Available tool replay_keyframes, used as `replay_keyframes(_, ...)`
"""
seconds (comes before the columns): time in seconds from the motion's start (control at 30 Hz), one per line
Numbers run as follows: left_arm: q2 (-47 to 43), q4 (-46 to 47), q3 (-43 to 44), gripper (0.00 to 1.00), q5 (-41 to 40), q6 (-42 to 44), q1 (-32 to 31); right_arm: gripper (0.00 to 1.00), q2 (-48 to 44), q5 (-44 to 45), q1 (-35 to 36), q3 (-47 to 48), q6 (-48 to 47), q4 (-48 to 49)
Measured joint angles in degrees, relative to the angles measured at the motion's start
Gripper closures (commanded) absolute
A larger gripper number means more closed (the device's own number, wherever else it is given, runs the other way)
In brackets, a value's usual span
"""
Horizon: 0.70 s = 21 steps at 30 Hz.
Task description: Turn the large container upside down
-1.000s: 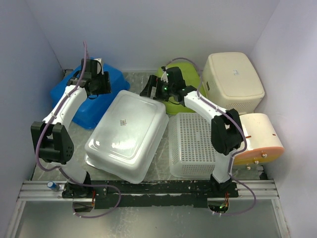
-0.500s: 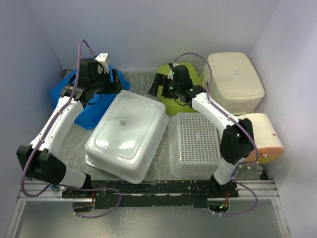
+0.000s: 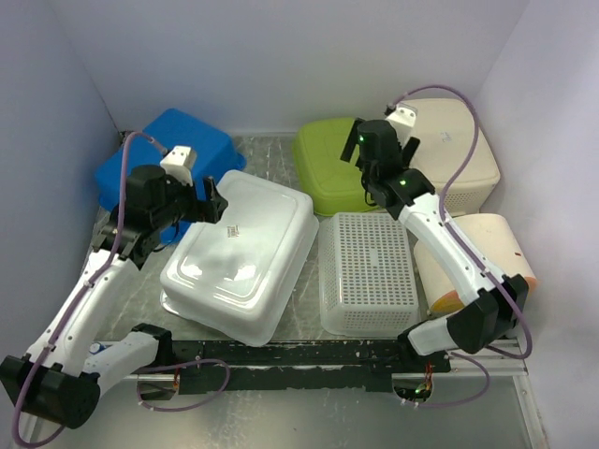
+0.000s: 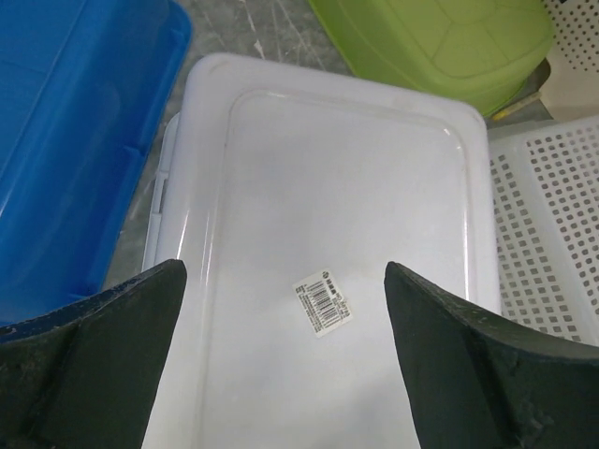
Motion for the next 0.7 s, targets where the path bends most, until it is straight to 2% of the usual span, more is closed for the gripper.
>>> replay_keyframes(0.1,-2.4,1.4,-3.6,0.0,-1.7,-1.1,0.0,0.0,-2.4,7.8,0.0,-2.6,0.4,-1.6)
replay_keyframes(0.23,-3.4,3.4,-5.2,0.0,-4.1,-2.7,0.0,0.0,-4.3,12.7,0.0,-7.1,0.9,-3.0)
replay_keyframes(0.7,-3.7,6.3,-5.2,0.0,-8.7,-6.4,0.0,0.0,-10.6,15.1,0.0,-13.4,3.3,-1.7)
